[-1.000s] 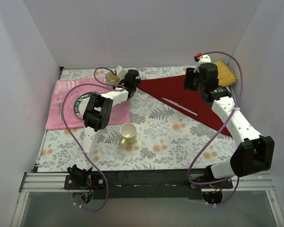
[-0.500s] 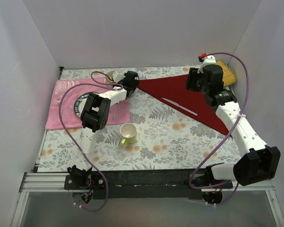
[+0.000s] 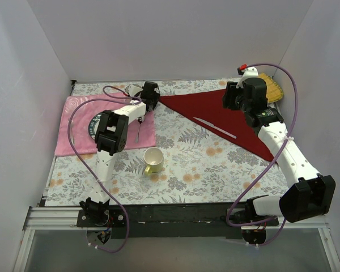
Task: Fold the napkin, place the utensils inside, and roll it up
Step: Fold the napkin
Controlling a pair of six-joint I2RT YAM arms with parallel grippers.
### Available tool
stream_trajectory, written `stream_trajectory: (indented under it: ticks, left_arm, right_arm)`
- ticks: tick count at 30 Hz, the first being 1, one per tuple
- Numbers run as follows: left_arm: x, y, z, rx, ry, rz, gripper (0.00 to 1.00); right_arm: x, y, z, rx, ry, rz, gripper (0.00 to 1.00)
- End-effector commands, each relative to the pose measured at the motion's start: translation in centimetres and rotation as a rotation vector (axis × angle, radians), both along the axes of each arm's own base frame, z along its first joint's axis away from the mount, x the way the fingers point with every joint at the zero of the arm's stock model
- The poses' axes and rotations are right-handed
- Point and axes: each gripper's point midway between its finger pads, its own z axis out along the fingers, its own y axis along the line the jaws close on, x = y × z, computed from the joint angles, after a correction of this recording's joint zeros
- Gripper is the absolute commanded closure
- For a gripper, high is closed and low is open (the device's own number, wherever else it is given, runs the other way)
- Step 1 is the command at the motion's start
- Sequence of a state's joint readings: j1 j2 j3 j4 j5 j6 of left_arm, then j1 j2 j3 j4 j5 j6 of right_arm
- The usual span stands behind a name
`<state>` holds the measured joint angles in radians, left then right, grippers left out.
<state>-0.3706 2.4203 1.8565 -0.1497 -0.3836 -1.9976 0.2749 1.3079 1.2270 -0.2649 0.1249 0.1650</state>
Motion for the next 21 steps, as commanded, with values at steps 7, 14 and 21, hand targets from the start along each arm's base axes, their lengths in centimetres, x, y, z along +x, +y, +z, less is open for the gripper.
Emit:
stream_trajectory:
  ticks: [7,14,21]
  left_arm:
    - [0.0,-1.6,-0.8,0.012,0.005,-0.027,0.64]
    - [0.6,-1.7,-1.0,0.047,-0.012,-0.050,0.81]
    - [2.0,-4.6,5.6,0.216,-0.191,-0.207,1.00]
  right_arm:
    - [0.2,-0.3,0.9,0.006,-0.040,-0.009,0.43]
    - [0.1,-0.4,1.2,0.004,-0.045,-0.009,0.43]
    - [-0.5,-0.7,1.2,0.013,-0.025,-0.030,0.43]
